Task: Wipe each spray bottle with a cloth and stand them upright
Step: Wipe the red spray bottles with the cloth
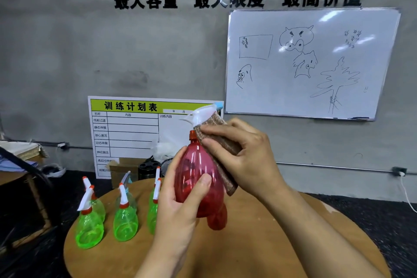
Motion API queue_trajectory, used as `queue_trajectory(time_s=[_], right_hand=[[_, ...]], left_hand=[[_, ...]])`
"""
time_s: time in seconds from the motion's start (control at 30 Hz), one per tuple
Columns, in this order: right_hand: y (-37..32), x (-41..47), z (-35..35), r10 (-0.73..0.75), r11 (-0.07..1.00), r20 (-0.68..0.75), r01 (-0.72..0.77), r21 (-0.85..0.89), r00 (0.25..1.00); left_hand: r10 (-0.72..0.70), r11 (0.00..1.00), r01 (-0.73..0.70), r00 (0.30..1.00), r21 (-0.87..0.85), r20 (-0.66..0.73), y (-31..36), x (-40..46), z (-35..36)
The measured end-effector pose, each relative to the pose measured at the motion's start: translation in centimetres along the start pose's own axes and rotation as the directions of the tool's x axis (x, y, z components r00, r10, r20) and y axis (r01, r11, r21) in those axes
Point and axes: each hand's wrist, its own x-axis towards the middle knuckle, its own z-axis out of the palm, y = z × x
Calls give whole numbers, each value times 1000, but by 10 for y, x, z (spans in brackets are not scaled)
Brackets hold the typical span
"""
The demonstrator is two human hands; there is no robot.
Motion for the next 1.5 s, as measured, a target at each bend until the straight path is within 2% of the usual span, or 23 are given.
queue_trajectory(time_s=[0.07, 0.17, 0.3, 0.37, 0.5, 0.53, 0.67, 0.73, 0.87, 0.93, 1.03, 1.07, 1.2, 1.27, 1.37, 1.43, 1.5], right_hand=[[2, 5, -1, 2, 999, -39, -4, -36, 999], [6, 11, -1, 82, 996, -144, -88, -35, 986], [-1, 6, 4, 17, 999, -10, -16, 50, 1000], [-2, 6, 4, -3, 999, 8, 2, 50, 1000], [5, 14, 2, 83, 997, -151, -83, 9, 985], [5, 13, 3, 83, 996, -141, -79, 33, 987], [-4, 6, 5, -36, 991, 72, 26, 135, 997], [-2, 10, 4, -27, 994, 24, 24, 106, 999], [8, 20, -1, 105, 994, -200, -97, 47, 974], [7, 18, -1, 104, 992, -174, -90, 86, 979], [-1, 12, 0, 18, 986, -8, -17, 165, 1000], [-2, 11, 0, 1, 988, 6, -2, 152, 1000], [9, 18, -5, 72, 996, -169, -63, 60, 983], [12, 13, -5, 82, 996, -159, -76, 45, 984], [18, -3, -7, 79, 996, -70, -81, -29, 994], [22, -7, -12, 111, 993, -98, -114, -24, 989], [21, -2, -16, 177, 983, -177, -164, 87, 968]], left_hand=[[-6, 1000, 6, 1000, 18, 13, 0, -3, -1], [-8, 1000, 7, 1000, 26, 21, -1, -6, -1], [-17, 1000, 17, 1000, -4, 2, 0, -3, -2], [-26, 1000, 26, 1000, -6, 11, 0, -2, -2], [-28, 1000, 27, 998, 14, 48, 0, -4, -2], [-23, 1000, 23, 998, 12, 50, 0, -3, -1], [-13, 1000, 13, 999, 5, 47, 0, -3, -2], [-26, 1000, 26, 998, 4, 49, -2, -3, -3], [-36, 999, 36, 997, 3, 65, -1, -3, -2], [-33, 999, 32, 998, 3, 61, 1, -3, -2], [-27, 999, 28, 999, -21, 40, 0, -1, -3], [-28, 999, 29, 999, -31, 39, 0, -1, -3], [-33, 998, 35, 997, -44, 63, 1, -3, -3], [-37, 998, 40, 998, -48, 58, 2, -1, -2], [-47, 994, 49, 999, -93, 25, 3, 4, -3], [-62, 991, 64, 998, -114, 20, 1, 6, -5], [-66, 994, 69, 997, -89, 30, -4, 5, -6]])
